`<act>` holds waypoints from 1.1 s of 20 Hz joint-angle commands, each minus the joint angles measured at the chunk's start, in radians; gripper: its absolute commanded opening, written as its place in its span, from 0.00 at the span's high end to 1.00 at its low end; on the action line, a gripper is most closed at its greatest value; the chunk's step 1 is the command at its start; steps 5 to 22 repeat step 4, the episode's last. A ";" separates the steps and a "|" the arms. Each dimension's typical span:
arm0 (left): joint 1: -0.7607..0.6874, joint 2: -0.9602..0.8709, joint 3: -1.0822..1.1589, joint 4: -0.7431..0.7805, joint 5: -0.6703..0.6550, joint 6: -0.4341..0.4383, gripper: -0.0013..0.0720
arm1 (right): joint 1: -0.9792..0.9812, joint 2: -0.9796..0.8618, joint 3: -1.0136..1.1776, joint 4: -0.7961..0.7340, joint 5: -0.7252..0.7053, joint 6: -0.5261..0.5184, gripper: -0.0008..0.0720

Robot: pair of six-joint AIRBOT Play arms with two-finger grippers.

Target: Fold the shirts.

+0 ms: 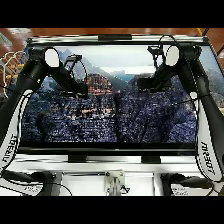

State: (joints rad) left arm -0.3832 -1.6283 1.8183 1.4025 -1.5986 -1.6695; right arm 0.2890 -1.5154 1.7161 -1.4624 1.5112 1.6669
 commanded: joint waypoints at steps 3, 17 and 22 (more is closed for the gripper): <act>0.001 -0.002 0.000 0.001 -0.010 0.080 0.18 | 0.001 0.000 0.000 -0.003 0.004 0.000 0.24; 0.001 -0.002 0.000 0.001 -0.010 0.091 0.18 | 0.001 0.000 0.000 -0.003 0.004 0.000 0.24; 0.001 -0.002 0.000 0.001 -0.010 0.091 0.18 | 0.001 0.000 0.000 -0.003 0.004 0.000 0.24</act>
